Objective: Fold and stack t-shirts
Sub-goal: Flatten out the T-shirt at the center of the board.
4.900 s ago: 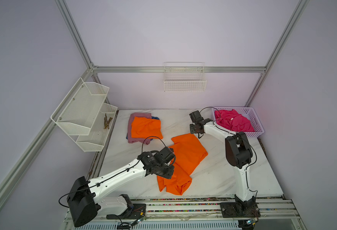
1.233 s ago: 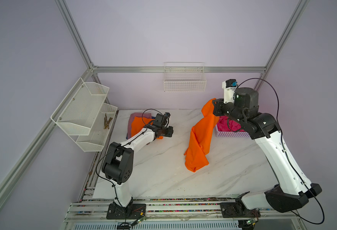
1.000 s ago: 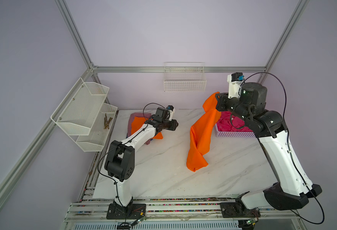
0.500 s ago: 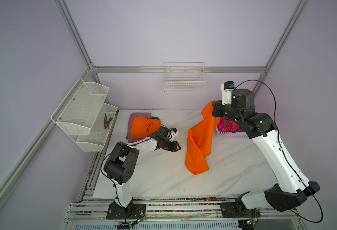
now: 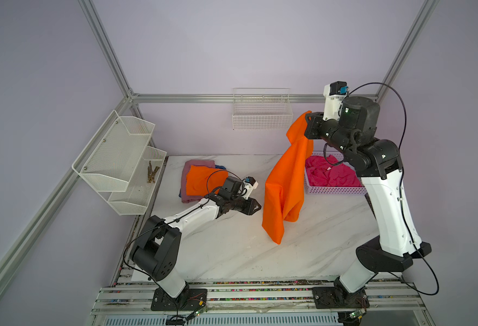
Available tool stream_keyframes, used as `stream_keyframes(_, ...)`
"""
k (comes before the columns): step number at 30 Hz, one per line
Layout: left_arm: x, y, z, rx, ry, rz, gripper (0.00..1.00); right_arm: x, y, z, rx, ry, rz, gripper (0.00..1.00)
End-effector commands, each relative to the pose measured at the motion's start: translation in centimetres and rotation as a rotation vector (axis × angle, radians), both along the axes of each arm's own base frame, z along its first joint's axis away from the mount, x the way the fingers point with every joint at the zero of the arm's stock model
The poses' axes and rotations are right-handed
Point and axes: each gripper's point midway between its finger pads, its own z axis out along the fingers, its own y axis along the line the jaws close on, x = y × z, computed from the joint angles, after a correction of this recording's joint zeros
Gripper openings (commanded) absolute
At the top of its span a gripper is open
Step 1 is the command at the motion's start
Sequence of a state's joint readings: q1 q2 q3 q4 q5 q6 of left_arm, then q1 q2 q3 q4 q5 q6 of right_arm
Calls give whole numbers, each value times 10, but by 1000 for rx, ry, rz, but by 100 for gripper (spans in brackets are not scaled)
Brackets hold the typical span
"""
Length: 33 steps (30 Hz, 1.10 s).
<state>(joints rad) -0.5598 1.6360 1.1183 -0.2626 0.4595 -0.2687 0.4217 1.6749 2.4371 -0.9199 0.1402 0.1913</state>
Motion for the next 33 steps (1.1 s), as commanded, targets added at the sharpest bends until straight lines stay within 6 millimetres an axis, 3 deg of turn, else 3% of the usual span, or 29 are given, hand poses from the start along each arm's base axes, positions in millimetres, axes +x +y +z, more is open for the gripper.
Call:
stream_keyframes(1,14,2,23,-6,-92,37,31,-17,-9,33,42,-83,-5,0)
stream_keyframes(4,22,6,32,6,-136,72,30,-24,-12,46,61,-110,-9,0)
stream_keyframes(6,27,9,30,36,-149,96,24,-23,-10,35,57,-72,-1,0)
stream_keyframes(9,51,30,25,205,-203,254,4,-21,-3,9,36,0,30,0)
stream_keyframes(11,64,42,27,289,-230,337,0,-27,5,-5,32,16,86,0)
stream_keyframes(14,75,29,39,258,-273,311,0,-44,11,-9,64,-3,154,0)
stream_keyframes(18,90,3,45,147,-268,282,2,-46,6,-6,48,38,132,0)
stream_keyframes(19,90,-7,43,120,-254,249,7,-47,6,-5,43,39,134,0)
stream_keyframes(21,89,-26,29,81,-198,173,24,-51,1,-3,40,25,118,0)
stream_keyframes(24,91,-38,-4,89,-113,154,39,-53,-6,-10,24,26,86,0)
stream_keyframes(29,92,-44,-51,159,-5,124,38,-55,-11,-22,3,46,64,0)
stream_keyframes(33,93,-46,-70,171,12,116,39,-57,-15,-23,-9,44,52,0)
